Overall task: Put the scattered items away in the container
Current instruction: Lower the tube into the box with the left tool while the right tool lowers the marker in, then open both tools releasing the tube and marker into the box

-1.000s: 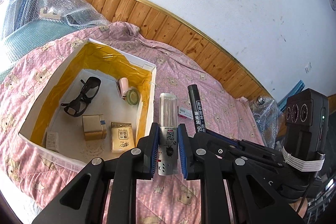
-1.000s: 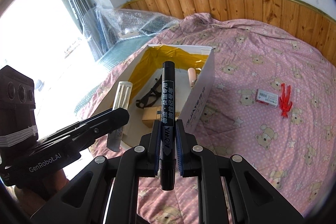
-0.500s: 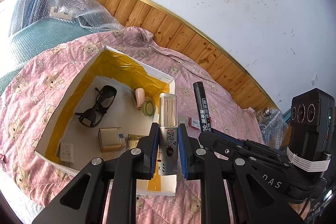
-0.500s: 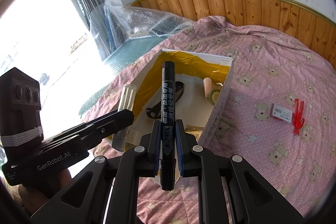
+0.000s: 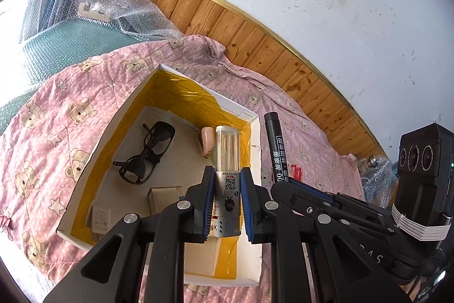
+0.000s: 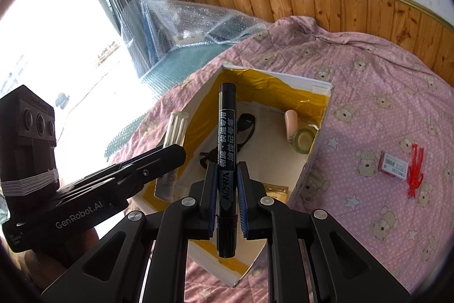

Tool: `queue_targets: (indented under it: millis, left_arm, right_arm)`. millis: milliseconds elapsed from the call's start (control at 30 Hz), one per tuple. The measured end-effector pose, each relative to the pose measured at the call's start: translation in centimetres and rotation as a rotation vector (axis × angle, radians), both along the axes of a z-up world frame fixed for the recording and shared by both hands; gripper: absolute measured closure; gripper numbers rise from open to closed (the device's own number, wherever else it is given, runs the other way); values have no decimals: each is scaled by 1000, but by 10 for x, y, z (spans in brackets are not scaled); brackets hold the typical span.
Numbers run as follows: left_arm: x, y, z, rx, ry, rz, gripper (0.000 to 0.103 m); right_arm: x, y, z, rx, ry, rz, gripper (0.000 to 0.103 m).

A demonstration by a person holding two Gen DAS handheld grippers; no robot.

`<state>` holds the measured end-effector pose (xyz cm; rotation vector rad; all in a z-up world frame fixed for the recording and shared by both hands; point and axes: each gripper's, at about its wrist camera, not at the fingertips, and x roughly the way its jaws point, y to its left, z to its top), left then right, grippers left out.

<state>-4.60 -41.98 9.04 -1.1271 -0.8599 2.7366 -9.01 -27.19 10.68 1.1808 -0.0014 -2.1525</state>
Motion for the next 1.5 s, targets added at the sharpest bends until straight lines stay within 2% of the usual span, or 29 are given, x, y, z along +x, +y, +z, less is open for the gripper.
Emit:
queue_targets:
  millis: [200,467,600,900,1133,1267,1500]
  left_arm:
    - [-17,-5,-7,-5,-24,6,84]
    - [-55,-14,-27,-23,-96,20,84]
    - [-83,-26,-55,6,-169,31,70]
    - [-79,-35,-61,21,-179,41,70]
    - [-71,-24,-55,-20,-189,25,70]
    - [-58,-17,-50,-44,-189,23,66]
    - [-37,-7,-44,-53,-189,13,66]
  right_arm:
    - [-17,-8,-9,5,-19,2,89]
    - [-52,-22,-30,36,-36,-7,87]
    - [-75,-26,-50,57,-70,-35,77]
    - [-80,-9,-61,38,-122,-59,77]
    - [-65,-11,-53,26,-125,-43,77]
    - [-54,-11,-50,29,-121,-27,76]
    - [-33,-6,-42,27,-109,-14,76]
